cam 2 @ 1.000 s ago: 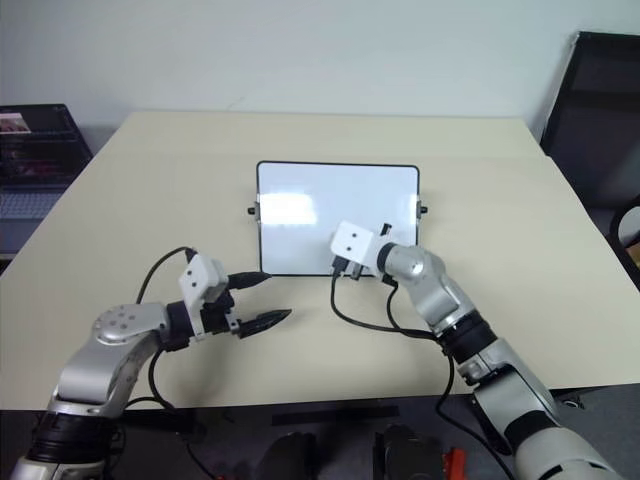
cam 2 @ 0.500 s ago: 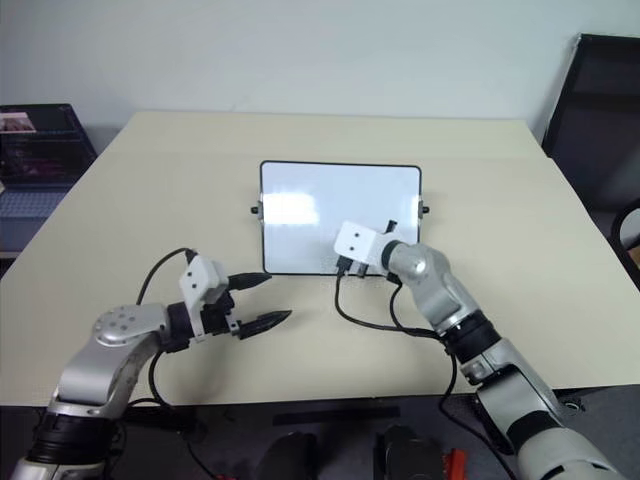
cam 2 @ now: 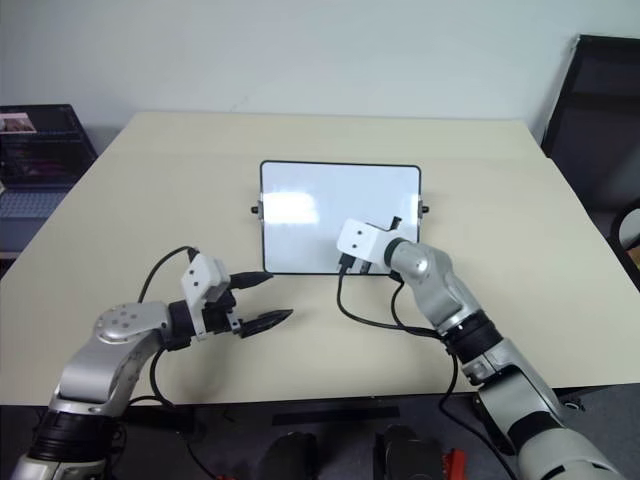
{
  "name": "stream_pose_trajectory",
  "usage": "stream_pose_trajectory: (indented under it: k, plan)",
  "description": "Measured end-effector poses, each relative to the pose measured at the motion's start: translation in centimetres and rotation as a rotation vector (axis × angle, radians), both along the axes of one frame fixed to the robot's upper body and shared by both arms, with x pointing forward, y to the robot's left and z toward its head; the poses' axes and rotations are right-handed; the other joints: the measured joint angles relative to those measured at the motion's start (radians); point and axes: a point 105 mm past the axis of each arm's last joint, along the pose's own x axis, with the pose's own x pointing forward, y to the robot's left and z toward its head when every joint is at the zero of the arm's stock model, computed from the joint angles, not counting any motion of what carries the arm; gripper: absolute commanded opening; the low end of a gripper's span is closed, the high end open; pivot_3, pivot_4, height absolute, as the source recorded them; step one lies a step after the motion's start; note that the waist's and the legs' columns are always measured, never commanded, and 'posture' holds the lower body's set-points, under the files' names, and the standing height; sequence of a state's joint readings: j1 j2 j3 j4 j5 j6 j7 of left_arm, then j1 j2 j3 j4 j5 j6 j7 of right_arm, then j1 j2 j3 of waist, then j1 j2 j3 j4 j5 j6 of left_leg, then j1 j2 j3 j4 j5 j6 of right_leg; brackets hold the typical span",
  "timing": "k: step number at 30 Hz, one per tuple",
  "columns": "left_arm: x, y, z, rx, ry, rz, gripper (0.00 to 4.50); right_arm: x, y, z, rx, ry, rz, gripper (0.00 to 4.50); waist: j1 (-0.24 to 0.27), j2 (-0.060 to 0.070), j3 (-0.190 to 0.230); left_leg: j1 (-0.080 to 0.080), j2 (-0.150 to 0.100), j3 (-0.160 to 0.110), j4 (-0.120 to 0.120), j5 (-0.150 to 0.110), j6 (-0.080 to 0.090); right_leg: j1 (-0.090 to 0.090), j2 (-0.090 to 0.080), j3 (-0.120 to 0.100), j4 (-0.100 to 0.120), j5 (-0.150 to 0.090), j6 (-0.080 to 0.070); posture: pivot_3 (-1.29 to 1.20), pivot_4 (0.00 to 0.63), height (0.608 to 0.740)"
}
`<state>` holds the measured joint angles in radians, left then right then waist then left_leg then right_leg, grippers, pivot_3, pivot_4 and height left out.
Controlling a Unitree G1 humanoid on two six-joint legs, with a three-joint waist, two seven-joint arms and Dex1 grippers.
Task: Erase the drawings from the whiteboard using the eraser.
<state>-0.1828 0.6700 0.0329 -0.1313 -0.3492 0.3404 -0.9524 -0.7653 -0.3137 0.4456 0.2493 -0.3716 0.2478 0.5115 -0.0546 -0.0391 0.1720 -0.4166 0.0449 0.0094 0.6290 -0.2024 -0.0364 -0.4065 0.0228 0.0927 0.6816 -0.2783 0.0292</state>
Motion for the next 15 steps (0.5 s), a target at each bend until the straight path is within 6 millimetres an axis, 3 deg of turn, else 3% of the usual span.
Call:
stream_pose_trajectory:
  k: [7,12,15]
  plan:
    - [0.0,0.0,0.0,0.0,0.0,-0.001,4.5,-1.8,-0.1,-2.4,-0.095,0.111,0.093,0.86,-0.002,0.0,0.0,0.0,0.0,0.0,0.0,0.0,0.0,0.0,0.0,0.0,0.0,0.0,0.0,0.0,0.15,0.74]
    - [0.0,0.0,0.0,0.0,-0.001,-0.002,4.5,-1.4,0.4,-2.1,-0.064,0.063,0.074,0.86,-0.005,0.0,0.0,0.001,0.001,0.0,0.0,0.0,0.0,0.0,0.0,0.0,0.001,0.0,0.0,0.0,0.15,0.74]
    - [-0.1,-0.1,0.0,0.0,0.0,-0.003,4.5,-0.3,0.4,-0.6,-0.016,-0.02,0.027,0.86,-0.004,0.0,0.0,0.001,0.0,0.0,0.001,0.0,0.0,0.0,0.0,0.0,0.001,0.0,0.0,0.0,0.15,0.74]
